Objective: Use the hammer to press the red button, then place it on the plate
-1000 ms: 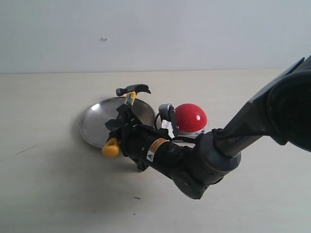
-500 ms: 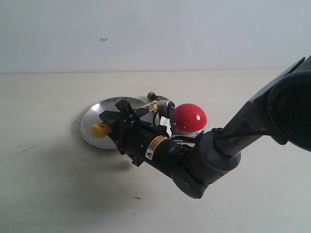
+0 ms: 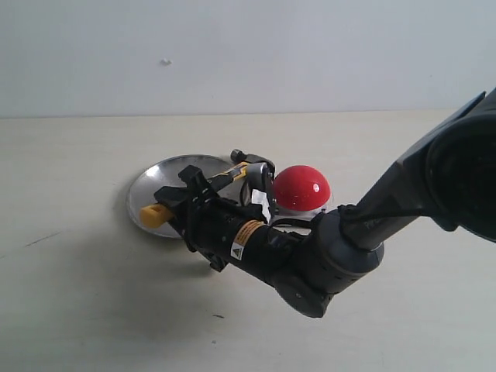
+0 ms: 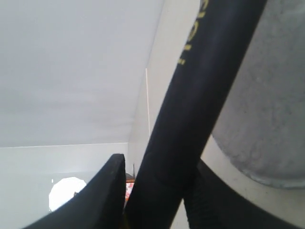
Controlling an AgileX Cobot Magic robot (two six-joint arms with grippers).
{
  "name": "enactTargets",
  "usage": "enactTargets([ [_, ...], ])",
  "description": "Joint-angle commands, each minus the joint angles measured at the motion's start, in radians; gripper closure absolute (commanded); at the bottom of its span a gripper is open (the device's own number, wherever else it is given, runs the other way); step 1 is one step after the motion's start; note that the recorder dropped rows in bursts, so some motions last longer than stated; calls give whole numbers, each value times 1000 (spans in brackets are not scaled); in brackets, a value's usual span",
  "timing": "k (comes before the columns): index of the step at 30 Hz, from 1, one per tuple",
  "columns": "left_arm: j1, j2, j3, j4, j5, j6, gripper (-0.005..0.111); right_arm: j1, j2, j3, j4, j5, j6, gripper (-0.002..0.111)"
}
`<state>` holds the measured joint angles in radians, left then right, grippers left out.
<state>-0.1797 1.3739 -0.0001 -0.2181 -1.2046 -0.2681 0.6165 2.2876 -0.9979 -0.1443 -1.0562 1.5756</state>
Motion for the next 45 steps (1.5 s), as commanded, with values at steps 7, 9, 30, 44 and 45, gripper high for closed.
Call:
enactTargets([
  [7, -7, -4, 0, 5, -16, -5, 107, -3, -70, -18, -123, 85, -213, 108],
  [9, -7, -4, 0, 5, -16, -5, 107, -3, -95, -34, -160, 146, -247, 108],
  [30, -7, -4, 0, 22, -16, -5, 107, -77, -129, -124, -596, 285, 52, 108],
  [44, -7, -4, 0, 24, -16, -5, 107, -77, -109, -124, -594, 309, 152, 99],
  [45, -7, -4, 0, 24, -16, -5, 107, -77, -109, -124, -592, 310, 154, 95],
])
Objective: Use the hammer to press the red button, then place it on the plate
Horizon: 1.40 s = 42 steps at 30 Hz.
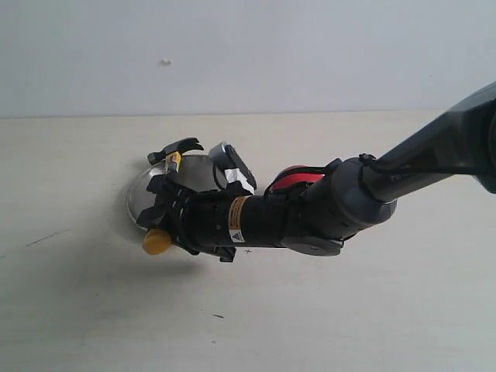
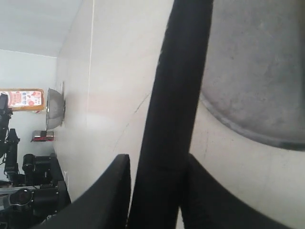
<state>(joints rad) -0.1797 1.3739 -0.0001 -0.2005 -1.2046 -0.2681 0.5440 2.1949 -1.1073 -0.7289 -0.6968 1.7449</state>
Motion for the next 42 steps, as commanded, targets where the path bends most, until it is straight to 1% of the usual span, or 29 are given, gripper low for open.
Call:
enactTargets([
  [1, -7, -4, 0, 6, -16, -5, 107, -5, -16, -15, -7, -41, -14, 90],
  [4, -7, -4, 0, 6, -16, -5, 107, -5, -16, -15, -10, -31, -14, 75],
  [5, -7, -4, 0, 6, -16, -5, 107, -5, -16, -15, -14, -31, -14, 68],
  [8, -7, -4, 0, 7, -16, -7, 107, -3, -16, -15, -8, -31, -9, 62],
  [11, -7, -4, 0, 10, -16, -7, 107, -3, -16, -15, -24, -21, 10, 62],
  [13, -7, -4, 0, 9, -16, -9, 107, -3, -16, -15, -70, 18, 52, 62],
  [17, -7, -4, 0, 9, -16, -25, 107, -3, -34, -15, -127, 26, 80, 62],
  [22, -7, -4, 0, 11, -16, -25, 107, -3, -90, -15, -203, 177, 118, 62],
  [23, -7, -4, 0, 11, -16, -25, 107, -3, -110, -15, -239, 228, 129, 62],
  [27, -7, -4, 0, 11, -16, -25, 107, -3, -150, -15, -344, 334, 196, 62],
  [36, -7, -4, 0, 13, -16, -25, 107, -3, -156, -15, -493, 402, 322, 62],
  [42, -7, -4, 0, 13, -16, -25, 107, -3, -169, -15, -511, 425, 311, 62],
])
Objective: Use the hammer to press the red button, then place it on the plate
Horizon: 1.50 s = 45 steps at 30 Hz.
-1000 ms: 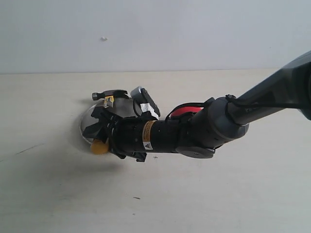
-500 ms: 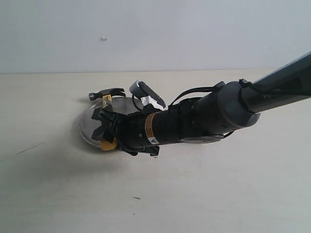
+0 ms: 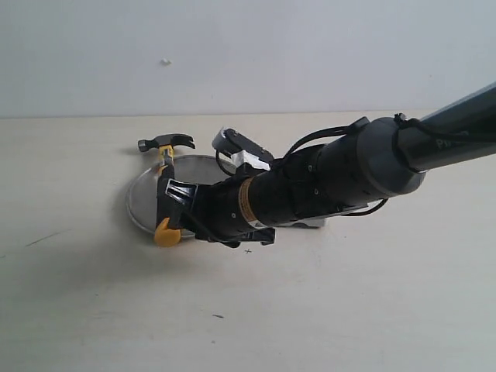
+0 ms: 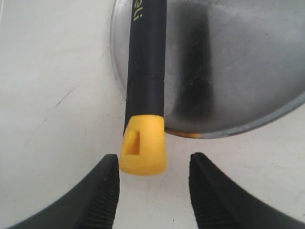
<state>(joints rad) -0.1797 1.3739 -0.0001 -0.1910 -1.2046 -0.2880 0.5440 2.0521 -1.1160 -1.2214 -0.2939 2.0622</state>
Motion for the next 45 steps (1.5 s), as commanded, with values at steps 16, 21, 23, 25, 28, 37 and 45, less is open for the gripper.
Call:
enactTargets([
  [16, -7, -96, 0, 35, -16, 25, 107, 3, -601, 338, -70, 479, -344, 108],
  [21, -7, -278, 0, 83, 116, 90, 107, 3, -887, 481, -148, 621, -379, 108],
  [23, -7, -365, 0, 66, 226, 105, 107, 3, -1009, 524, -201, 621, -340, 108],
  [25, -7, -472, 0, 50, 330, 78, 107, 3, -1118, 553, -276, 619, -273, 108],
  [28, -7, -637, 0, 61, 453, 64, 107, 3, -1253, 593, -383, 596, -176, 108],
  [37, -7, -1096, 0, 57, 855, 46, 107, 3, -1549, 726, -413, 481, -173, 108],
  [45, -7, -1374, -3, 57, 1120, -34, 107, 3, -1713, 845, -411, 402, -173, 108],
])
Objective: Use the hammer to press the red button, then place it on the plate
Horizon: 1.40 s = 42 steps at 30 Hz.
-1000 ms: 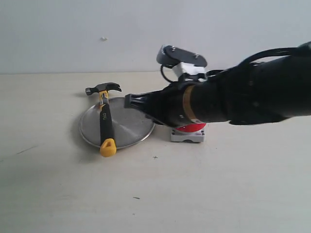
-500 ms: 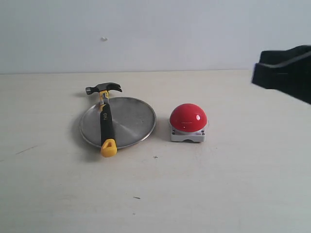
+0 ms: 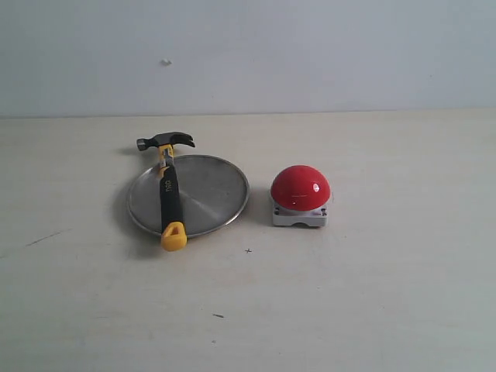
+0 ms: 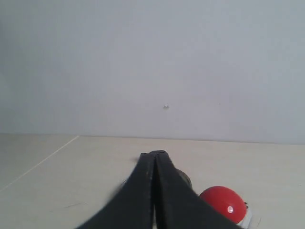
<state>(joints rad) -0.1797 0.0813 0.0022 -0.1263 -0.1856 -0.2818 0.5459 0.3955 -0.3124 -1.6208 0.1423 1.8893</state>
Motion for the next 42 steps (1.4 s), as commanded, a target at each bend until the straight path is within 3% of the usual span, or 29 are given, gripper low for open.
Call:
enactTargets([
  [1, -7, -81, -5, -7, 114, -40, 107, 1, -69, 53, -11, -37, -1, 108],
  [11, -7, -81, -5, -9, 330, -40, 107, 1, -104, 136, 58, -90, 39, 108],
  [23, -7, -81, -2, -9, 446, -40, 107, 1, -104, 136, 79, -110, 49, 108],
  [42, -7, -81, -2, -9, 454, -40, 107, -2, -121, 136, 92, -131, 38, 108],
])
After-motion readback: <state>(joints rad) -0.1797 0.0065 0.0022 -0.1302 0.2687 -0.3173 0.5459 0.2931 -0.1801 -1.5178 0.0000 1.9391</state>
